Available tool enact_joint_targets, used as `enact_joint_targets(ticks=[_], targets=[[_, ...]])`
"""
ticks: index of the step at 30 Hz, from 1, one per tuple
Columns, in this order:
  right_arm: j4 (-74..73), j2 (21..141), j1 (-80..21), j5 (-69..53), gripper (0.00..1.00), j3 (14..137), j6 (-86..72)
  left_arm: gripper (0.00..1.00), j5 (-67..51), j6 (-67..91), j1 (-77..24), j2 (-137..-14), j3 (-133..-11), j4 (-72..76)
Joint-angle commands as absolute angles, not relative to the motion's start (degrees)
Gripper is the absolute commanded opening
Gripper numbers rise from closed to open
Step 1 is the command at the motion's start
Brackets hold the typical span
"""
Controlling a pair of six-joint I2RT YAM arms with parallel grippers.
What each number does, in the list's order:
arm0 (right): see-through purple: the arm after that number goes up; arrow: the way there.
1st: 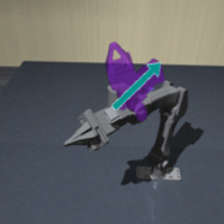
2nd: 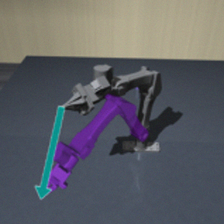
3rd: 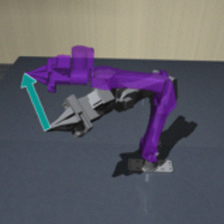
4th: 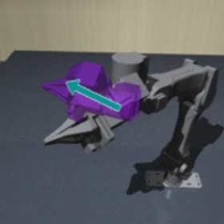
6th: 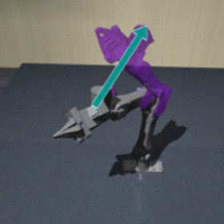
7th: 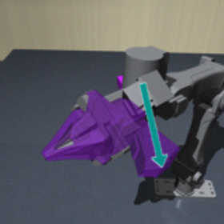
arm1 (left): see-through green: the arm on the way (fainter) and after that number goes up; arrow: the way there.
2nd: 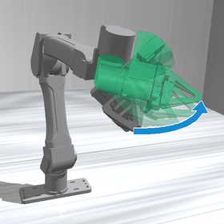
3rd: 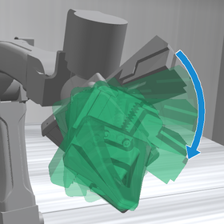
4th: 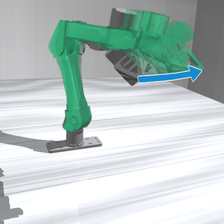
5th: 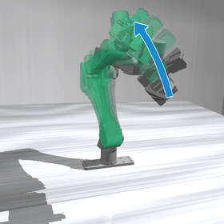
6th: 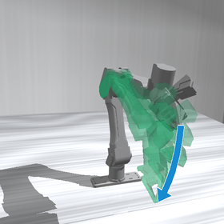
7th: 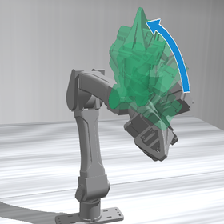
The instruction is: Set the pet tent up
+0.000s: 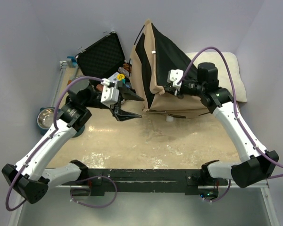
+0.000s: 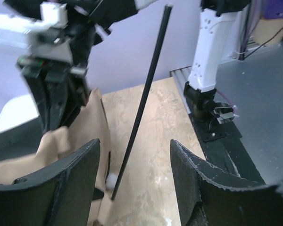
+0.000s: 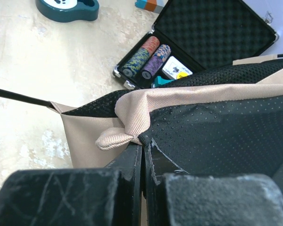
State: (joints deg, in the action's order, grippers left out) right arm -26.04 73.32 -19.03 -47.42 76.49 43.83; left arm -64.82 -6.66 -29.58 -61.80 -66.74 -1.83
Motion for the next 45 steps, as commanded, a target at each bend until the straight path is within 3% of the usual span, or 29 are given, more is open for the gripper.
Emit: enact_joint_targets(ticks=[1,17,30,33,35,37,39,45], targets=[[-23.91,71.98,-19.25,-48.96,0.00,77.96,40.52,0.63,-64.08,-3.80,-35.06,-64.16,-66.88,12.54],[-23.38,72.07,-19.25,-48.78,0.00,77.52,37.09,0.53,-60.91,18.71,-42.18,-70.05,-70.23,28.20],[-21.80,71.28,-19.25,-48.96,0.00,76.46,35.51,0.51,-59.24,20.39,-45.97,-72.68,-72.68,26.63],[-21.80,71.10,-19.25,-48.95,0.00,76.20,35.51,0.44,-59.24,21.00,-45.88,-73.21,-73.39,26.28],[-21.80,70.93,-19.25,-49.04,0.00,76.03,35.42,0.34,-59.06,21.36,-45.88,-73.21,-73.48,26.11],[-21.71,70.84,-19.25,-49.04,0.00,75.85,35.33,0.21,-58.80,21.27,-45.88,-73.30,-73.48,25.58],[-21.62,70.75,-19.25,-49.04,0.00,75.85,35.16,0.00,-57.92,21.44,-45.88,-73.21,-73.30,24.53],[-21.09,71.28,-19.16,-51.94,0.00,78.30,29.11,0.00,-55.02,21.63,-45.79,-74.26,-72.78,16.20]])
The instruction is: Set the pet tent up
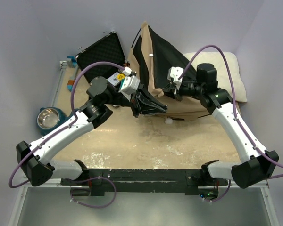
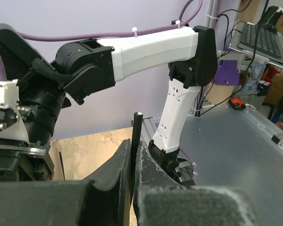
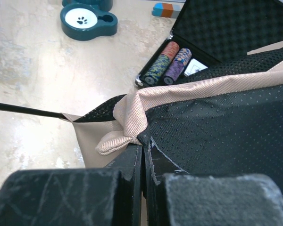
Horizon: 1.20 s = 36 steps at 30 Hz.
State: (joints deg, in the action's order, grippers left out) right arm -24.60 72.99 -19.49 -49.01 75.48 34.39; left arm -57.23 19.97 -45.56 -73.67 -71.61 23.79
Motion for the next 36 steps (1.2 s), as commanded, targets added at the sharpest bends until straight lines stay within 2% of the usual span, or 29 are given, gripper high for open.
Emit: enact_joint_targets(ticks=[1,10,19,27,36], targets=[[-21.44,71.54,-19.25,-52.73,0.00,79.18,27.53,0.00,-54.41,21.19,-45.79,-74.79,-72.86,13.82],[-24.08,72.51,-19.16,-61.17,0.00,83.41,16.72,0.00,-51.42,21.53,-41.14,-78.66,-71.72,1.86],[-19.08,72.42,-17.76,-66.18,0.00,82.88,5.20,0.00,-50.71,22.06,-36.83,-79.54,-68.21,-3.77],[-14.85,72.51,-12.49,-69.69,0.00,80.69,-1.58,0.00,-51.42,23.99,-34.02,-76.12,-63.99,-3.87],[-13.81,72.42,-12.39,-70.05,0.00,78.84,-4.20,0.00,-50.45,24.70,-33.66,-76.55,-63.46,-3.08]])
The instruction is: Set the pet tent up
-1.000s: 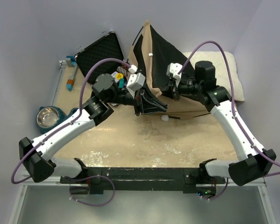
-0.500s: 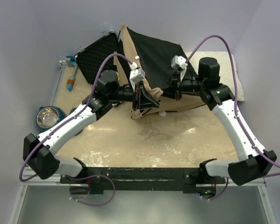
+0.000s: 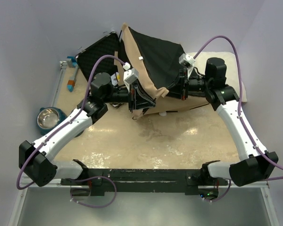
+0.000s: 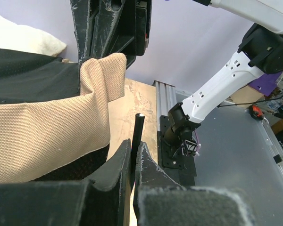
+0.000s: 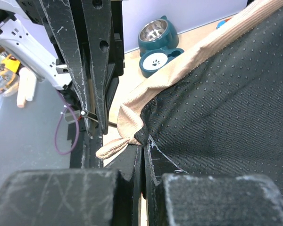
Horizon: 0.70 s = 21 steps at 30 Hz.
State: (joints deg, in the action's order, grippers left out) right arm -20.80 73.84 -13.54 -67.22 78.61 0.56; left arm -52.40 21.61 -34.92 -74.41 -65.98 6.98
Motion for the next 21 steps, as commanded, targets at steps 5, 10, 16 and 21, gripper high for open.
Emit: enact_joint_targets(ticks=[5,10,16,21], targets=[[-9.50,71.63,-12.39,-70.49,0.00,76.73,-10.44,0.00,-50.01,24.61,-34.10,-77.69,-64.34,-2.90],[-3.87,70.32,-13.18,-69.70,0.00,74.88,-15.55,0.00,-49.05,23.12,-35.42,-78.49,-65.04,-4.13],[-3.52,69.79,-13.71,-69.70,0.00,74.44,-15.91,0.00,-46.76,22.41,-35.68,-79.54,-65.83,-5.45],[-5.62,69.00,-14.06,-69.35,0.00,74.09,-13.63,0.00,-46.49,22.85,-35.68,-80.15,-66.88,-5.36]])
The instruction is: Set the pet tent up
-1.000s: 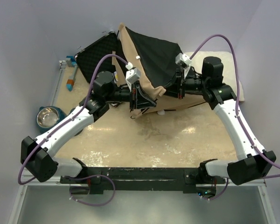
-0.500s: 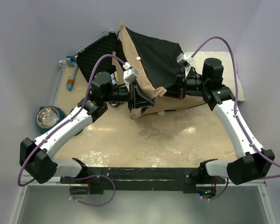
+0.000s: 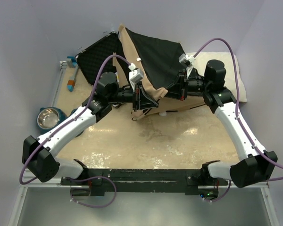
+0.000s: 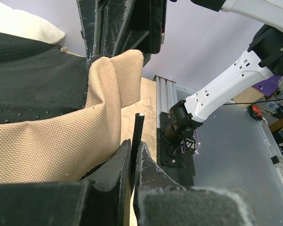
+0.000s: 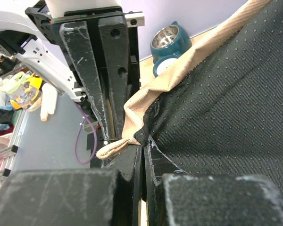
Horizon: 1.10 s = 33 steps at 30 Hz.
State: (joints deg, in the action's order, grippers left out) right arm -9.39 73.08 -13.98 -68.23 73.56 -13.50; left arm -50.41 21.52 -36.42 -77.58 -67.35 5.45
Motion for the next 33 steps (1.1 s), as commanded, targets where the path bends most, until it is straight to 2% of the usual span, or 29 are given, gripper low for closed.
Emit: enact_joint_targets(ticks=[1,33], targets=[[-5.89,68.82,-14.15,-69.26,0.00,74.09,-13.45,0.00,-46.49,22.85,-35.68,-80.42,-66.97,-5.27],[-18.01,67.59,-17.49,-63.99,0.00,72.16,3.16,0.00,-48.51,26.89,-35.77,-82.18,-68.91,-1.85]])
